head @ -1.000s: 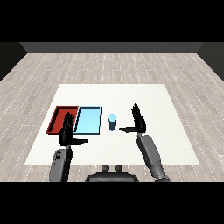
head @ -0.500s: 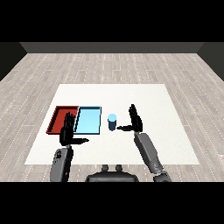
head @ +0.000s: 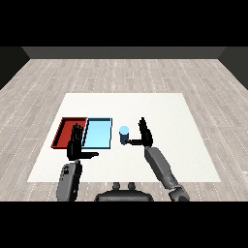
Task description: Pick the blue can and put it in the blue box
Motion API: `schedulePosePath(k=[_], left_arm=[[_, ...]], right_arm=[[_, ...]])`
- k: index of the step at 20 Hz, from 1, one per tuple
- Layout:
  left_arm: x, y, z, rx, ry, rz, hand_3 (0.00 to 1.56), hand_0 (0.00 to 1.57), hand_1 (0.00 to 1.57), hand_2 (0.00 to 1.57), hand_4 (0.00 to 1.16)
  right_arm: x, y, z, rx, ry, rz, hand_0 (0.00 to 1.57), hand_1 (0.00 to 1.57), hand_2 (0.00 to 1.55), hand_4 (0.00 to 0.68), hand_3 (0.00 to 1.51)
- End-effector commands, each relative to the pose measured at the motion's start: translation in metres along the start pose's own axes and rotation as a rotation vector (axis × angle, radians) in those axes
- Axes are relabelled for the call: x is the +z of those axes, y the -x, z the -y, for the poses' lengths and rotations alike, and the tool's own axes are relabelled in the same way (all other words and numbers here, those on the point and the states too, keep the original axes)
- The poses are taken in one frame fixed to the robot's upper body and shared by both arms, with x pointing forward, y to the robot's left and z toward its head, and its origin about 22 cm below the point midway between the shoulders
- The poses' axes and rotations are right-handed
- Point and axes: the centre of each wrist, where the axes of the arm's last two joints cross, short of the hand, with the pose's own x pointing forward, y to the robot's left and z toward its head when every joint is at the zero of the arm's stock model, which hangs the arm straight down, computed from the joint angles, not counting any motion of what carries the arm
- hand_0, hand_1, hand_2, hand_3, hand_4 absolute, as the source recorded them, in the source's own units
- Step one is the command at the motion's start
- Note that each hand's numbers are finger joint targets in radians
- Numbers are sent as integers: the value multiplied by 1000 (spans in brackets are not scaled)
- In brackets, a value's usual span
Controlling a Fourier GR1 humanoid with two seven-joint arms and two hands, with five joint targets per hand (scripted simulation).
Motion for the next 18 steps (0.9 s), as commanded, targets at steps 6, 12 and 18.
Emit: schedulePosePath(k=[6,12,18], left_arm=[[12,-17,2,3,4,2,0,0,0,0,0],[-8,-13,-36,-17,-16,14,0,0,0,0,0],[11,-18,-11,-20,-30,17,0,0,0,0,0]], right_arm=[[-2,13,-1,-40,-4,-44,0,0,0,0,0],[-4,18,-23,-11,-30,-70,0,0,0,0,0],[-7,37,-21,-54,-37,-71,0,0,0,0,0]])
